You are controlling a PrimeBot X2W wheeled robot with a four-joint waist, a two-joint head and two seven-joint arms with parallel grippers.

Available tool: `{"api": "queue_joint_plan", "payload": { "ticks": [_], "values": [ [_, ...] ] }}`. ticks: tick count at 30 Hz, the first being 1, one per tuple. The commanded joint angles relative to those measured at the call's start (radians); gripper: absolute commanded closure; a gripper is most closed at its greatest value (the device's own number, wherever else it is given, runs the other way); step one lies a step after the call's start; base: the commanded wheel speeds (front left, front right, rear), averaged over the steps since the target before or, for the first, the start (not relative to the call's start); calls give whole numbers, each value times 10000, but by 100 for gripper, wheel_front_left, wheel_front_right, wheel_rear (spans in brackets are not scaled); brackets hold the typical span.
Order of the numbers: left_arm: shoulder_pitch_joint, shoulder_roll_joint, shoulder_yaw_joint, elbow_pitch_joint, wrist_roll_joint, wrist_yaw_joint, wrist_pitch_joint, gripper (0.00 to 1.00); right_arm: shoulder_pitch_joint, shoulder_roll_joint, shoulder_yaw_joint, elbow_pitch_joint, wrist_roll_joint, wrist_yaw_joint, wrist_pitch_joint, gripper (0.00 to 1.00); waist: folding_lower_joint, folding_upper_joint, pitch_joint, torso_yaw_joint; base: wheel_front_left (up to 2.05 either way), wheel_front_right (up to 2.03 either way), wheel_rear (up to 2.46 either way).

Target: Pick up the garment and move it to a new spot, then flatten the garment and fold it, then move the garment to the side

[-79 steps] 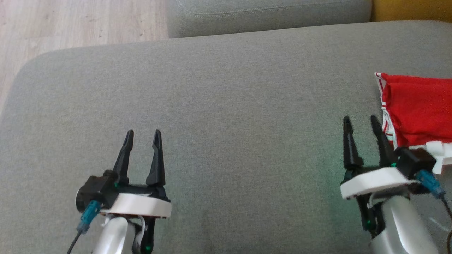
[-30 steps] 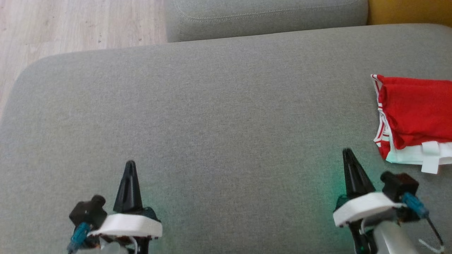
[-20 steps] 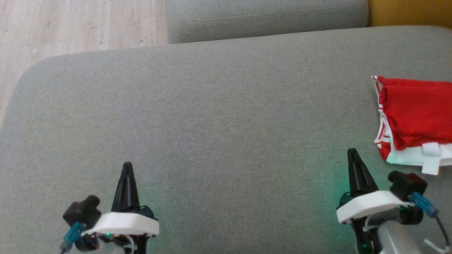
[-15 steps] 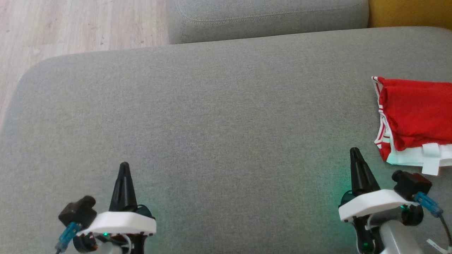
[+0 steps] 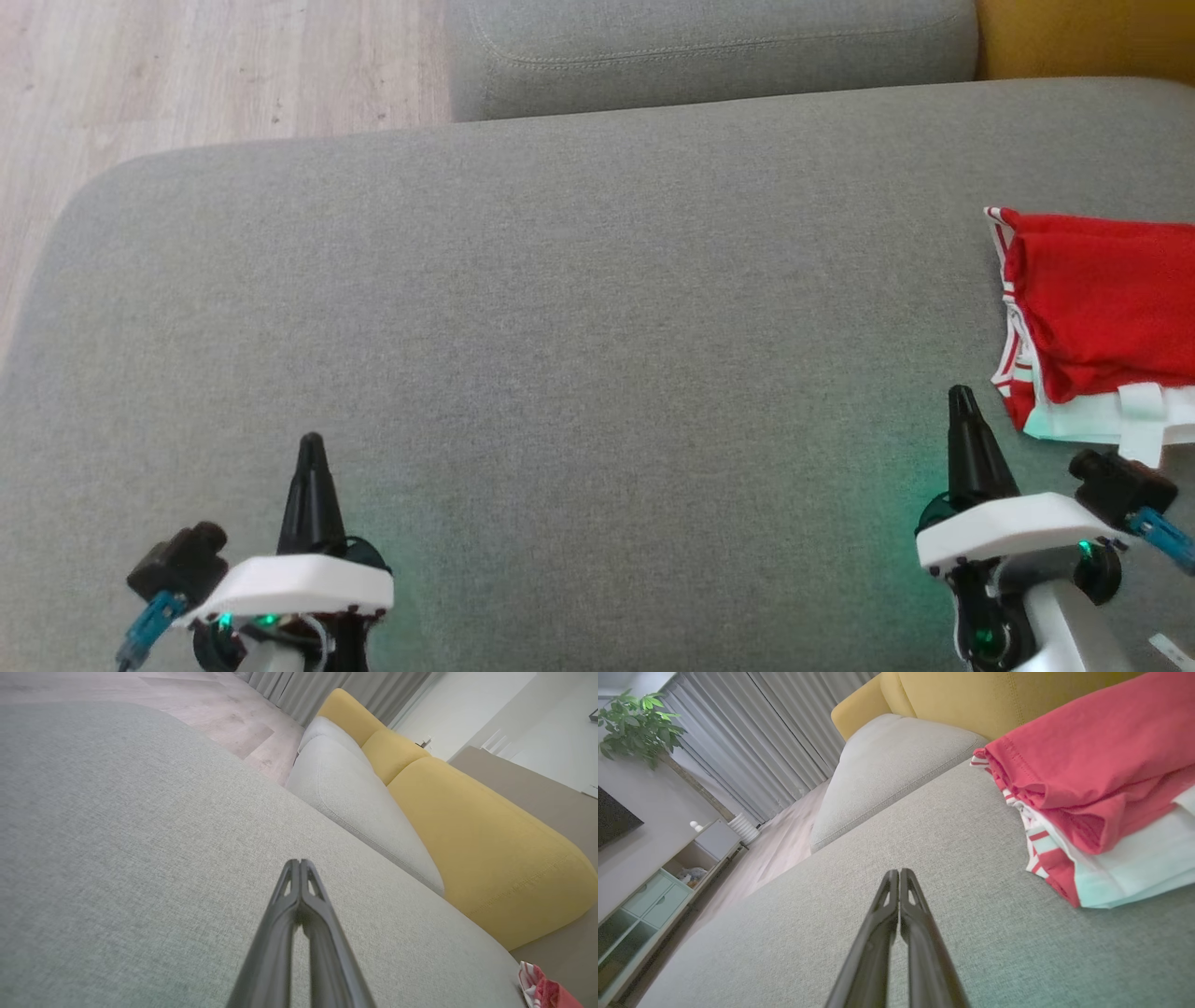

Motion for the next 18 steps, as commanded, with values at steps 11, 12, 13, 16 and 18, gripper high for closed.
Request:
{"api": "queue_joint_plan", "payload": {
  "ticks": [11,12,13,16,18],
  "values": [
    [-373,32,496,-439,-1178,-153,337,100,-290,-54,-165,-568,1448,-3,374,100,0,-1,-68,43,0,0,0],
    [-372,33,518,-446,-1271,-161,366,100,-286,-55,-179,-584,1560,-3,402,100,0,-1,-74,47,0,0,0],
    [-372,34,540,-453,-1364,-168,395,100,-282,-55,-193,-600,1673,-3,430,100,0,-1,-80,51,0,0,0],
    [-370,35,607,-474,-1642,-190,481,100,-270,-57,-235,-647,2011,-4,516,100,0,-1,-98,62,0,0,0],
    [-369,37,652,-488,-1828,-205,539,100,-262,-58,-262,-678,2237,-4,573,100,0,-1,-110,69,0,0,0]
  ]
}}
